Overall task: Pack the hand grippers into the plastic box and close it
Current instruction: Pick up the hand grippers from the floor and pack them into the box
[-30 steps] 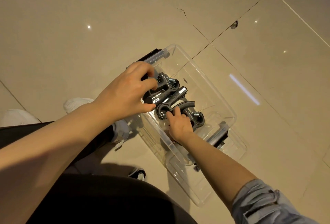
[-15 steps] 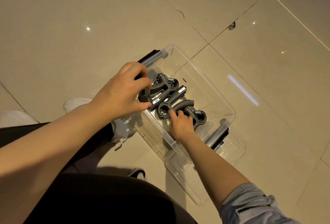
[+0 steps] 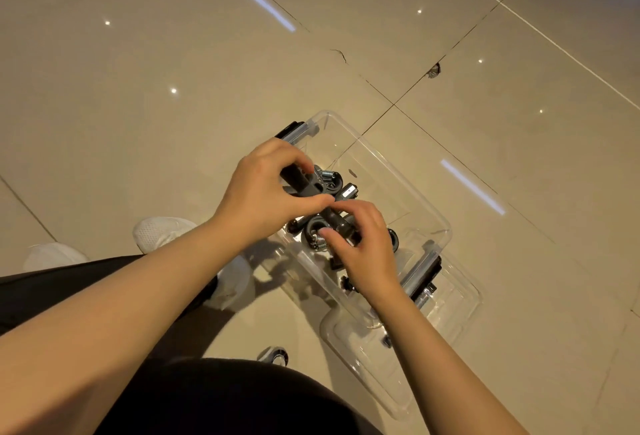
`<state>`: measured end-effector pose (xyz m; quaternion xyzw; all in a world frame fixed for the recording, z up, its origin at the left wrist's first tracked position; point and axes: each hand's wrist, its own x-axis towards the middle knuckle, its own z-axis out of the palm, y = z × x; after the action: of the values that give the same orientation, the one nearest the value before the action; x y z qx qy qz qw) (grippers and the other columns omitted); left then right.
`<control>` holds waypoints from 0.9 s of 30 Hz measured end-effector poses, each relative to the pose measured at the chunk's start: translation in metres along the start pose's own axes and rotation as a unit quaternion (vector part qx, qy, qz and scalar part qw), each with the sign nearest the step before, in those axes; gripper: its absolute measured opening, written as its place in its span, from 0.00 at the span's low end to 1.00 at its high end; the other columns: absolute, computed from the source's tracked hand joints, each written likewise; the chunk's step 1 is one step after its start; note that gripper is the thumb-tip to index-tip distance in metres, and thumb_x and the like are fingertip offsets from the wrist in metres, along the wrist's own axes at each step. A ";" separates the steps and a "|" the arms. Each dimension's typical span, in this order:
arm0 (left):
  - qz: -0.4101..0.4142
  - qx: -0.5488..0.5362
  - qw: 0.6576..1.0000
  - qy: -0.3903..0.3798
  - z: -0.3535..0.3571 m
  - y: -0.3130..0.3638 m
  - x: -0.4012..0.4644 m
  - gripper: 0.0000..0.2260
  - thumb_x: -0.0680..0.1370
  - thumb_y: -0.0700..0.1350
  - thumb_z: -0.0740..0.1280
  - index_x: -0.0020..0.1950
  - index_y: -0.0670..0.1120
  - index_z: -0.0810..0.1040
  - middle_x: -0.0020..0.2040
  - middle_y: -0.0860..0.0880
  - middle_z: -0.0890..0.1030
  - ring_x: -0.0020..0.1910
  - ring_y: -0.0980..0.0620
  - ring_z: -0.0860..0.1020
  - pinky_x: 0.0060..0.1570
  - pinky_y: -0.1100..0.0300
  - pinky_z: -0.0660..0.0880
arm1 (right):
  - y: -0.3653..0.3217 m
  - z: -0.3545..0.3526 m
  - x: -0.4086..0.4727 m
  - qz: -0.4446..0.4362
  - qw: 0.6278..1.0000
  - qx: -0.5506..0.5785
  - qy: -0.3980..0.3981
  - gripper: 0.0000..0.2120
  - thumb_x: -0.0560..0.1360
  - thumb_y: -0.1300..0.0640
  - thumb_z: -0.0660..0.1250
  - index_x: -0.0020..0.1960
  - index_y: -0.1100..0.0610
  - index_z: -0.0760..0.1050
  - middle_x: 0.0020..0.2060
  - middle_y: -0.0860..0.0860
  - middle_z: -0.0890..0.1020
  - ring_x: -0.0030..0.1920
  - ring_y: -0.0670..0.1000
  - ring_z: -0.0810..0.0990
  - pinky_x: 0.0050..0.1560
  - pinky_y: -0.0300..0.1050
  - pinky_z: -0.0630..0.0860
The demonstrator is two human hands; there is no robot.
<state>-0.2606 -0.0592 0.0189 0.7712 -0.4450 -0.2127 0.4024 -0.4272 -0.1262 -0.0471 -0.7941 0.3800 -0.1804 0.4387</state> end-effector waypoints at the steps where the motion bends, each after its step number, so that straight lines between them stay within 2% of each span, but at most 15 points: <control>1: -0.019 -0.020 1.000 -0.004 0.001 0.006 0.002 0.16 0.62 0.54 0.78 0.44 0.50 0.80 0.45 0.56 0.77 0.44 0.62 0.76 0.45 0.73 0.71 | -0.003 -0.001 0.000 0.008 0.999 0.004 0.044 0.15 0.70 0.54 0.73 0.56 0.49 0.76 0.53 0.45 0.77 0.57 0.46 0.73 0.57 0.43 0.71; 4: -0.088 -0.036 0.995 -0.004 0.008 0.023 0.006 0.16 0.63 0.58 0.76 0.44 0.52 0.79 0.45 0.55 0.78 0.44 0.61 0.76 0.45 0.67 0.73 | -0.011 -0.016 -0.001 0.048 0.991 0.048 0.119 0.16 0.70 0.54 0.74 0.56 0.46 0.74 0.49 0.43 0.77 0.52 0.43 0.76 0.52 0.39 0.73; 7: -0.154 -0.091 0.984 0.003 0.016 0.035 0.009 0.14 0.66 0.57 0.75 0.43 0.50 0.80 0.42 0.54 0.80 0.43 0.57 0.78 0.46 0.61 0.76 | -0.017 -0.040 -0.003 0.074 0.983 0.104 0.132 0.20 0.69 0.55 0.74 0.55 0.42 0.71 0.46 0.43 0.78 0.48 0.40 0.77 0.48 0.33 0.73; 12: -0.206 -0.136 0.969 -0.024 0.020 0.037 0.011 0.12 0.71 0.58 0.71 0.46 0.50 0.80 0.46 0.51 0.80 0.46 0.55 0.78 0.50 0.57 0.77 | -0.017 -0.058 0.000 0.061 0.974 0.159 0.150 0.10 0.72 0.56 0.71 0.48 0.44 0.74 0.45 0.42 0.81 0.50 0.45 0.79 0.53 0.43 0.75; 14: -0.185 -0.122 0.970 -0.095 0.021 0.036 0.011 0.13 0.74 0.60 0.65 0.52 0.54 0.78 0.48 0.52 0.79 0.48 0.54 0.77 0.54 0.53 0.76 | -0.018 -0.061 0.002 0.057 0.973 0.158 0.159 0.09 0.73 0.56 0.70 0.48 0.43 0.74 0.45 0.41 0.80 0.50 0.41 0.78 0.51 0.37 0.74; 16: -0.148 -0.072 0.966 -0.200 0.023 0.032 0.009 0.20 0.76 0.63 0.57 0.62 0.56 0.71 0.53 0.53 0.77 0.51 0.53 0.77 0.56 0.53 0.74 | -0.018 -0.067 0.009 0.045 0.981 0.121 0.148 0.09 0.75 0.56 0.68 0.51 0.43 0.73 0.45 0.39 0.79 0.49 0.36 0.76 0.48 0.28 0.70; 17: -0.126 -0.033 0.963 -0.235 0.024 0.027 0.008 0.25 0.75 0.65 0.55 0.68 0.55 0.67 0.57 0.52 0.75 0.54 0.52 0.76 0.56 0.54 0.73 | -0.016 -0.071 0.015 0.033 0.988 0.077 0.132 0.09 0.76 0.56 0.67 0.53 0.45 0.74 0.46 0.38 0.78 0.48 0.35 0.75 0.47 0.27 0.68; 19: -0.082 0.097 0.952 -0.279 0.023 0.013 0.006 0.35 0.71 0.70 0.53 0.74 0.54 0.58 0.67 0.48 0.69 0.64 0.47 0.71 0.62 0.51 0.70 | -0.008 -0.079 0.032 0.004 0.996 -0.064 0.062 0.10 0.77 0.54 0.64 0.59 0.49 0.74 0.47 0.40 0.77 0.47 0.40 0.74 0.51 0.34 0.68; 21: -0.038 0.311 0.896 -0.313 0.019 -0.004 0.003 0.40 0.70 0.72 0.54 0.76 0.55 0.49 0.75 0.47 0.57 0.73 0.42 0.57 0.70 0.43 0.59 | 0.005 -0.083 0.051 -0.012 0.972 -0.224 -0.065 0.12 0.78 0.52 0.62 0.61 0.50 0.73 0.47 0.43 0.77 0.47 0.46 0.73 0.58 0.45 0.67; 23: -0.012 0.441 0.838 -0.321 0.013 -0.019 -0.001 0.41 0.71 0.72 0.55 0.76 0.57 0.43 0.78 0.48 0.47 0.76 0.41 0.46 0.72 0.39 0.48 | 0.023 -0.080 0.068 -0.026 0.923 -0.329 -0.196 0.09 0.79 0.51 0.60 0.58 0.50 0.72 0.49 0.46 0.79 0.47 0.48 0.75 0.58 0.50 0.69; 24: -0.019 0.457 0.831 -0.317 0.010 -0.024 -0.002 0.40 0.71 0.72 0.55 0.76 0.57 0.42 0.78 0.49 0.45 0.75 0.40 0.44 0.71 0.37 0.46 | 0.032 -0.076 0.073 -0.028 0.899 -0.362 -0.247 0.09 0.79 0.50 0.60 0.57 0.50 0.72 0.49 0.48 0.80 0.46 0.49 0.75 0.55 0.49 0.70; 27: -0.076 0.421 0.855 -0.292 0.004 -0.033 -0.001 0.38 0.72 0.71 0.53 0.76 0.57 0.43 0.78 0.50 0.43 0.75 0.40 0.43 0.71 0.38 0.43 | 0.061 -0.052 0.079 -0.006 0.844 -0.422 -0.331 0.10 0.80 0.52 0.58 0.59 0.53 0.71 0.52 0.52 0.80 0.48 0.53 0.74 0.47 0.46 0.67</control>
<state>-0.2472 -0.0505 -0.0107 0.8010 -0.5291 -0.2500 -0.1266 -0.4357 -0.2356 -0.0729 -0.9174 0.2465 0.2682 0.1603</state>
